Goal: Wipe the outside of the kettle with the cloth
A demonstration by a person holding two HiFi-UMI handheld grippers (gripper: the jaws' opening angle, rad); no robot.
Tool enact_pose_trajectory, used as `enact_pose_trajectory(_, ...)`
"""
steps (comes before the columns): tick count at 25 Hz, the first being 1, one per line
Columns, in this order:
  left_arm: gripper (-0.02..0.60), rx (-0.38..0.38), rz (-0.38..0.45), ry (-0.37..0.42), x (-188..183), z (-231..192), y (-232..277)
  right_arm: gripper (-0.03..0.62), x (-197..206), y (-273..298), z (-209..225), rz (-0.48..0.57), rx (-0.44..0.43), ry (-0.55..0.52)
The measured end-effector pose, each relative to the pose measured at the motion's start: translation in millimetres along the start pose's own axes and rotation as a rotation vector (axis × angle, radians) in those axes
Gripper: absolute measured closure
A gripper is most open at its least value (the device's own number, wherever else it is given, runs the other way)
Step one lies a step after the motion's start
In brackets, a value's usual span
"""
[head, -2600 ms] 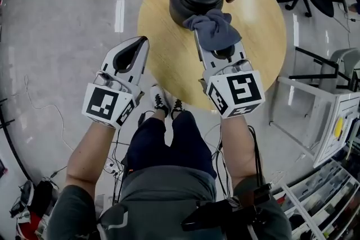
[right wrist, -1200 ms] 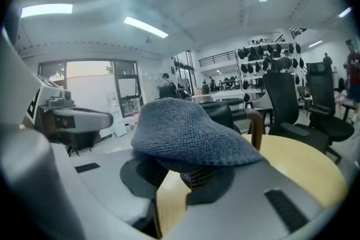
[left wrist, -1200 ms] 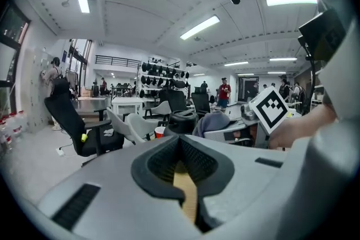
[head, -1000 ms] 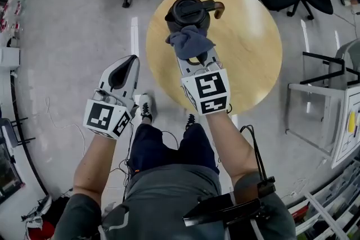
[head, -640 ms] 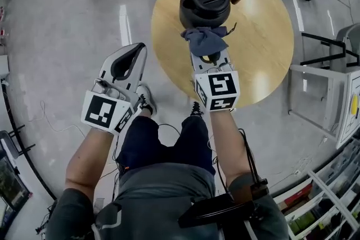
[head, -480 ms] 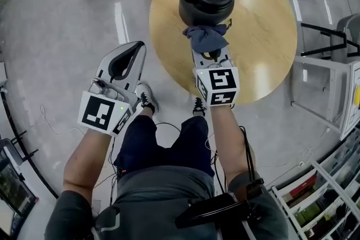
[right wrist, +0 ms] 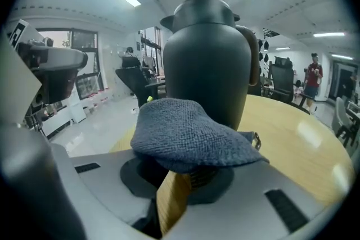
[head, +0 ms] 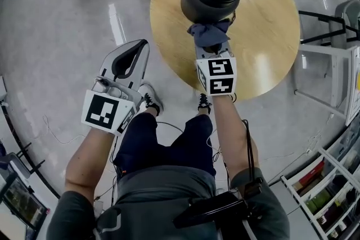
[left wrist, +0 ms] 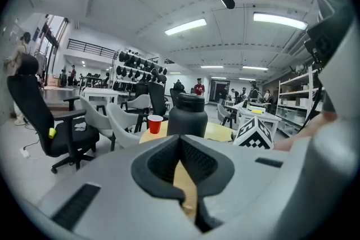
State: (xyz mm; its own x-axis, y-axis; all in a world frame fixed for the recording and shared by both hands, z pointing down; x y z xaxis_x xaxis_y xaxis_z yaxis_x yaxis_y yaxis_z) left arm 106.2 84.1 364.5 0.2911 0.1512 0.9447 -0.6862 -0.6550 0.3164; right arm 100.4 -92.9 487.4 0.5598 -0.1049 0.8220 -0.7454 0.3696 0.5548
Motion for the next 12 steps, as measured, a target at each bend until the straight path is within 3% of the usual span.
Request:
enact_pose_trajectory(4, 0.574, 0.035, 0.008, 0.002, -11.7, -4.6, -5.4, 0.513, -25.4, -24.9, -10.3, 0.049, 0.033, 0.046)
enact_pose_trajectory(12, 0.574, 0.117, 0.028, 0.044, -61.2, -23.6, -32.6, 0.511, -139.0, -71.3, -49.2, 0.225, 0.106, 0.0)
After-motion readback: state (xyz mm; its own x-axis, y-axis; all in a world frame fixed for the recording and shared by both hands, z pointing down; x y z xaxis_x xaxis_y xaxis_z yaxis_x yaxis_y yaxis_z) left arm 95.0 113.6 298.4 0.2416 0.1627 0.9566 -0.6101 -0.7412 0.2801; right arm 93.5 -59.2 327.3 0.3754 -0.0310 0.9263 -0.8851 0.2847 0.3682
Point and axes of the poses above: the fingertips, and each gripper's own axes: y forward along the fingers, z to its right, x out of its underside, the point moved 4 cm from there along -y, backward along the fingers, and after that the axes turned 8 degrees about -x, right-handed, at the moved point
